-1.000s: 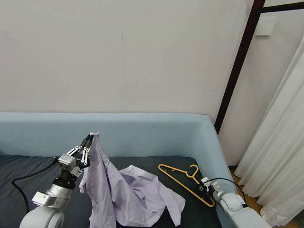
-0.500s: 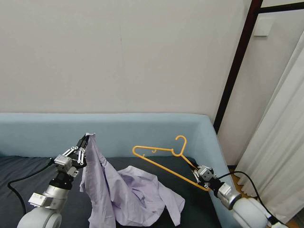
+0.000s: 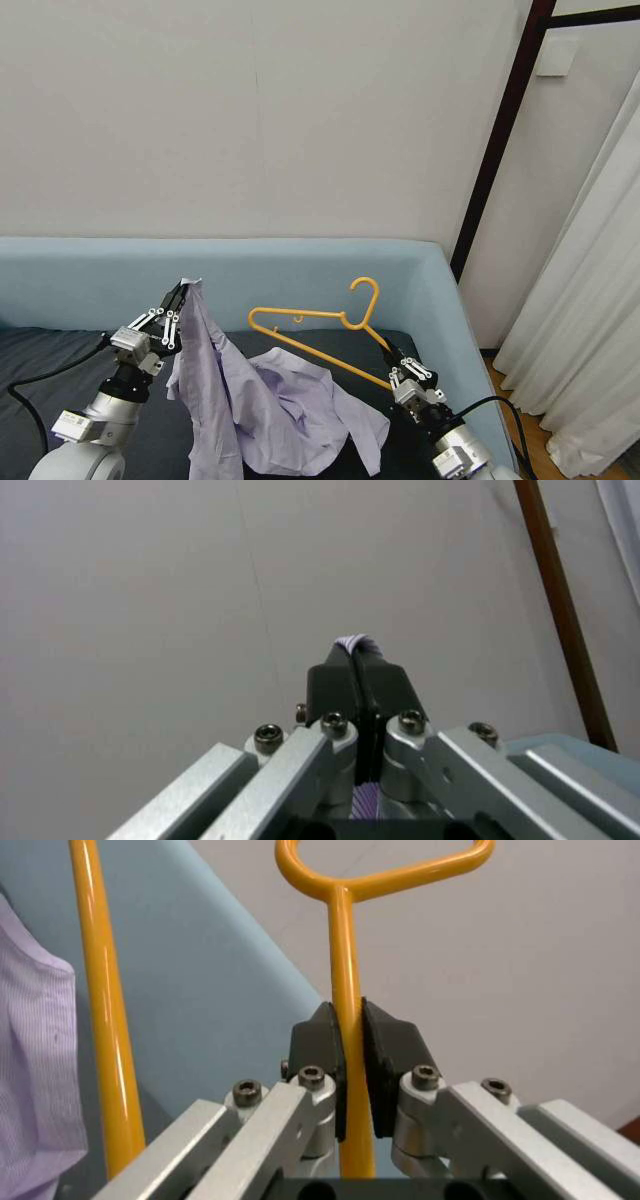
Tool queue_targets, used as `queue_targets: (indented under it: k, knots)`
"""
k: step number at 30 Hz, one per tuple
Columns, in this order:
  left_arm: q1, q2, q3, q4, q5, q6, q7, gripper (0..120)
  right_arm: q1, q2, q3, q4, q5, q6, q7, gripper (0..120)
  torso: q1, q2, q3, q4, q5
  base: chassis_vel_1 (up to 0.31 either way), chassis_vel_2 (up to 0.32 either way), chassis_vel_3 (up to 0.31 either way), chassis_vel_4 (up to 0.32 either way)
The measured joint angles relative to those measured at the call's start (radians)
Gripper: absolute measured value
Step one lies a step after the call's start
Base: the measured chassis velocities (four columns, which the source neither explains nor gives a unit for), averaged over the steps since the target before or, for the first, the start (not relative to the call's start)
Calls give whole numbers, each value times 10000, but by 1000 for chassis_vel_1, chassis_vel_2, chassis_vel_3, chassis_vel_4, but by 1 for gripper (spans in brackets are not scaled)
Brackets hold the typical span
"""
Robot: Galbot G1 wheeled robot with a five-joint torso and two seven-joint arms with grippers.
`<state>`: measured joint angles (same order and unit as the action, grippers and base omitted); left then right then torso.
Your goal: Pick up the clothes from the sofa and hang them on the clothes hanger.
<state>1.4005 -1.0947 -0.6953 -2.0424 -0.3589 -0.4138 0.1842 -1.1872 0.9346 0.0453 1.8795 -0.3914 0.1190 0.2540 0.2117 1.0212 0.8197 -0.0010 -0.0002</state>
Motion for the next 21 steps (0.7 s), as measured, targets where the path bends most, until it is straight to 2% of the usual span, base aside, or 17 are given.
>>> queue_targets:
  k: [13,21]
  knots:
    - [572,-839,755,-81,992,-236,353,0,1111,736,-1037,-811,-8,483,-332,5,2,0,0,-1,0,0,0,0,0]
    - [729,-1067,828,39,1348,-437,514,0,1251,1002,-1431,-883,122,592,-317,5,1,-1,0,0,-1,0,0,0,0]
